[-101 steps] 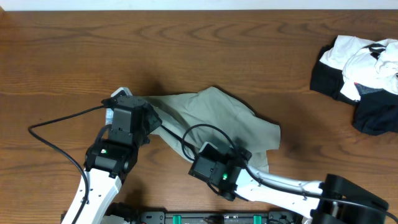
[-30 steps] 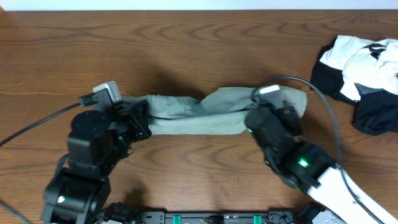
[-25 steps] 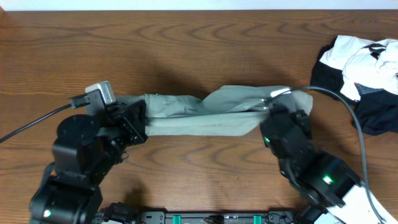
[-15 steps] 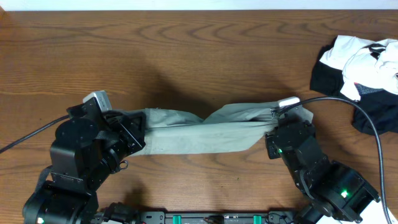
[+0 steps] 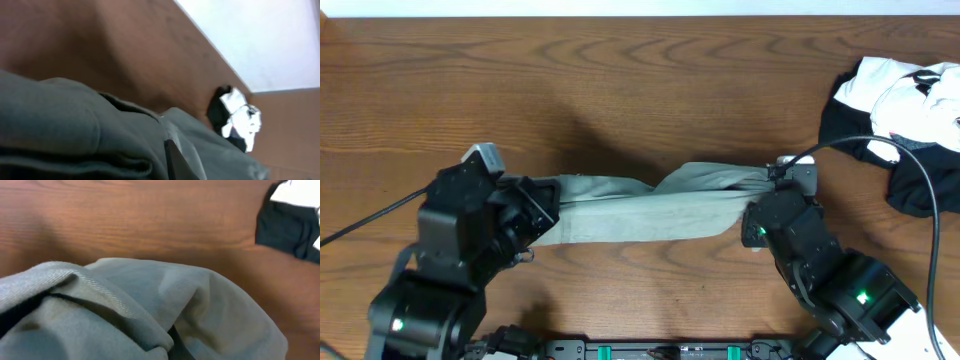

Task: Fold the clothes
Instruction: 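Lift the trousers with both grippers and stretch them apart horizontally, then lower the stretched trousers onto the table with both grippers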

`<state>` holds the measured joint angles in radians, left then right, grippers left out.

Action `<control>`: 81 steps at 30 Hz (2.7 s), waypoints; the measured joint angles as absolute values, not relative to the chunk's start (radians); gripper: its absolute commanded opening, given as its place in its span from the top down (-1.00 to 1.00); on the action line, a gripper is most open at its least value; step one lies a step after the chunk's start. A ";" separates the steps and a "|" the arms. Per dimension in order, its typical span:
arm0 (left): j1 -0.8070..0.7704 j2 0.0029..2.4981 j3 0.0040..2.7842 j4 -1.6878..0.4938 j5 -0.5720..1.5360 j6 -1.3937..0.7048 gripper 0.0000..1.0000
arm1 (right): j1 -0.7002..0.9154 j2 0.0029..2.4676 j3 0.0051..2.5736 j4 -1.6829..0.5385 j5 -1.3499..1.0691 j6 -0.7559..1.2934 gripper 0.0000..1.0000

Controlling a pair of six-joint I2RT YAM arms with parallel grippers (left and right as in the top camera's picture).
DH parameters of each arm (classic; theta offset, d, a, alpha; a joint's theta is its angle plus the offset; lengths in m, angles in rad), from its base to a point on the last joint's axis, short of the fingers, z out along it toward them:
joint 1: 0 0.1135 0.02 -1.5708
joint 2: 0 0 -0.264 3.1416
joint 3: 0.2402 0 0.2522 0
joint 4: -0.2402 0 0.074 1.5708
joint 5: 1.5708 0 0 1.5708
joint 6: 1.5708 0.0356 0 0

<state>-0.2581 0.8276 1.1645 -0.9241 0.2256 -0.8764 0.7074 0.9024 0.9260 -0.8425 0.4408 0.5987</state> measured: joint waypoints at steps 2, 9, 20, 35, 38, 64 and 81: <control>-0.258 0.835 1.164 -0.951 0.226 -0.883 0.87 | 0.705 0.905 0.926 -0.849 0.423 0.608 0.97; -0.258 0.789 1.164 -1.016 0.250 -0.891 0.88 | 0.703 0.891 0.942 -0.936 0.315 0.611 0.97; -0.258 0.794 1.165 -1.006 0.197 -0.895 0.87 | 0.665 0.900 0.997 -0.914 0.288 0.618 0.76; -0.256 1.338 1.171 -0.603 -0.307 -0.889 -0.57 | 0.486 1.336 1.005 -0.490 0.373 0.527 -0.07; -0.256 1.459 1.172 -0.550 -0.363 -0.873 -0.79 | 0.485 1.411 1.005 -0.477 0.375 0.500 -0.04; -0.223 1.351 1.175 -0.885 -0.382 -0.684 -0.98 | 0.486 1.158 1.002 -0.953 -0.101 0.604 -0.27; -0.187 1.566 1.175 -0.897 -0.246 -0.676 -0.98 | 0.662 1.219 0.722 -0.656 -0.278 0.887 -0.32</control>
<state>-0.1867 1.5658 1.1748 -0.8970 -0.2459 -0.6758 0.6617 1.2186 0.7219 -0.6563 -0.2779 0.8867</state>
